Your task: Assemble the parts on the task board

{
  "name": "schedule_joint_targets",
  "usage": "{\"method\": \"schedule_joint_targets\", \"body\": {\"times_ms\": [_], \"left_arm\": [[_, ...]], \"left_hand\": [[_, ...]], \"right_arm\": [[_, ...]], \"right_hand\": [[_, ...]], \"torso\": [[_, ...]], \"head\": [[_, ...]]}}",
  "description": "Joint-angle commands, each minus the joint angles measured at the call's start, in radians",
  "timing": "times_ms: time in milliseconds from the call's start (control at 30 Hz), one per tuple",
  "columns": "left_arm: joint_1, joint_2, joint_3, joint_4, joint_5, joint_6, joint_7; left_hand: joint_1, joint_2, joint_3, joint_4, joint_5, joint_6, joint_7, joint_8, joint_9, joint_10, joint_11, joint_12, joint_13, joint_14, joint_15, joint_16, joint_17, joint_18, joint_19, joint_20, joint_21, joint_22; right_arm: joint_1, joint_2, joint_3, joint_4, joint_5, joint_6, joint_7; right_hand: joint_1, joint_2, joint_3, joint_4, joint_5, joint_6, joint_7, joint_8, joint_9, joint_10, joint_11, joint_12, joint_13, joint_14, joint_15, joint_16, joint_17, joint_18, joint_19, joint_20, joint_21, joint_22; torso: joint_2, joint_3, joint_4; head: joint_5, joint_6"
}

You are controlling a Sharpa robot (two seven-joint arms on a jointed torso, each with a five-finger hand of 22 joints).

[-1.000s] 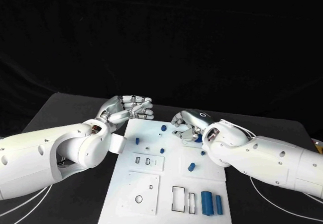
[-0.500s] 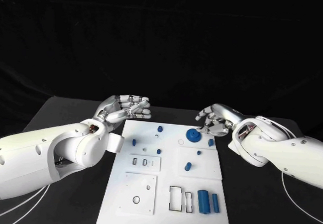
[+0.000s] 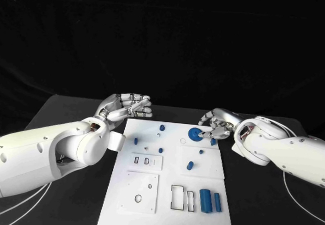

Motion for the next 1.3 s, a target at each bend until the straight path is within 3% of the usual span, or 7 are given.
{"method": "schedule_joint_targets", "body": {"times_ms": [33,133,367,667,833,1033,1300], "left_arm": [[0.001,0.004,0.001,0.000,0.005,0.020,0.005],[0.001,0.006,0.001,-0.002,0.005,0.021,0.004],[0.001,0.007,0.001,-0.005,0.005,0.023,0.002],[0.001,0.006,0.001,-0.007,0.005,0.023,0.001],[0.001,0.007,0.001,-0.009,0.005,0.025,0.000],[0.001,0.007,0.001,-0.011,0.005,0.027,-0.001],[0.001,0.007,0.001,-0.011,0.005,0.028,-0.002]], "left_hand": [[-0.003,-0.003,-0.002,-0.004,0.003,-0.005,0.029,-0.004,-0.001,0.000,0.004,-0.006,0.000,-0.001,0.005,-0.007,0.001,0.012,-0.002,0.003,-0.004,-0.001],[-0.003,-0.003,-0.002,-0.004,0.003,-0.005,0.028,-0.004,-0.001,0.001,0.004,-0.006,0.000,-0.001,0.005,-0.007,0.002,0.012,-0.002,0.003,-0.004,-0.002],[-0.003,-0.003,-0.002,-0.004,0.003,-0.005,0.028,-0.004,-0.001,0.001,0.004,-0.006,0.000,-0.001,0.005,-0.007,0.002,0.012,-0.002,0.003,-0.004,-0.002],[-0.003,-0.002,-0.002,-0.004,0.003,-0.004,0.028,-0.004,-0.001,0.001,0.003,-0.006,0.001,-0.001,0.005,-0.008,0.003,0.012,-0.002,0.003,-0.004,-0.002],[-0.003,-0.002,-0.001,-0.004,0.003,-0.004,0.028,-0.004,-0.001,0.001,0.003,-0.007,0.001,-0.001,0.005,-0.008,0.003,0.012,-0.002,0.003,-0.004,-0.002],[-0.002,-0.001,-0.001,-0.004,0.003,-0.004,0.028,-0.004,-0.001,0.001,0.003,-0.007,0.001,-0.002,0.005,-0.008,0.003,0.012,-0.002,0.003,-0.004,-0.002],[-0.002,-0.001,0.000,-0.004,0.003,-0.004,0.028,-0.004,-0.001,0.002,0.003,-0.007,0.001,-0.003,0.005,-0.009,0.003,0.012,-0.002,0.003,-0.004,-0.002]], "right_arm": [[-0.007,0.017,-0.001,-0.019,-0.047,0.029,0.004],[-0.016,0.033,-0.002,-0.035,-0.052,0.024,0.008],[-0.027,0.053,-0.002,-0.053,-0.057,0.024,0.008],[-0.030,0.060,-0.002,-0.069,-0.057,0.019,0.009],[-0.031,0.065,-0.002,-0.074,-0.057,0.027,0.007],[-0.032,0.067,-0.003,-0.078,-0.077,0.032,0.000],[-0.034,0.066,-0.003,-0.067,-0.113,0.001,0.022]], "right_hand": [[0.014,0.001,-0.007,-0.001,-0.002,-0.006,0.000,0.007,0.003,0.014,0.001,0.029,0.031,0.070,0.008,0.004,0.080,-0.007,0.003,0.002,0.005,0.012],[0.015,0.003,-0.010,0.000,-0.003,-0.004,0.000,0.011,0.004,0.022,0.002,0.046,0.048,0.071,0.008,0.006,0.086,-0.008,0.004,0.002,0.006,0.014],[0.017,0.007,-0.011,0.001,-0.005,-0.004,0.000,0.012,0.005,0.030,0.002,0.060,0.063,0.073,0.009,0.010,0.100,-0.010,0.010,0.003,0.012,0.025],[0.019,0.013,-0.012,0.004,-0.002,0.004,0.000,0.021,0.009,0.046,0.002,0.088,0.093,0.075,0.010,0.013,0.108,-0.011,0.015,0.004,0.017,0.033],[0.032,0.028,0.001,0.002,-0.001,0.020,-0.003,0.034,0.014,0.062,0.000,0.114,0.120,0.076,0.008,0.016,0.116,-0.013,0.020,0.003,0.022,0.041],[0.096,0.067,0.094,-0.045,-0.035,0.059,-0.010,0.051,0.020,0.085,-0.007,0.146,0.156,0.079,0.002,0.021,0.134,-0.016,0.030,-0.002,0.031,0.059],[0.088,0.063,0.160,-0.076,-0.031,0.109,-0.024,0.072,0.037,0.104,-0.019,0.168,0.182,0.081,-0.007,0.024,0.144,-0.019,0.038,-0.009,0.040,0.074]], "torso": [[0.001,-0.0008,0.0026],[0.001,-0.0015,0.0035],[0.003,0.0009,0.0034],[0.004,-0.0003,0.0042],[0.004,-0.0007,0.0057],[0.004,-0.0002,0.0058],[0.003,0.0001,0.0042]], "head": [[0.008,-0.002],[0.010,-0.004],[0.013,-0.006],[0.017,-0.010],[0.015,-0.008],[0.016,-0.010],[0.017,-0.009]]}}
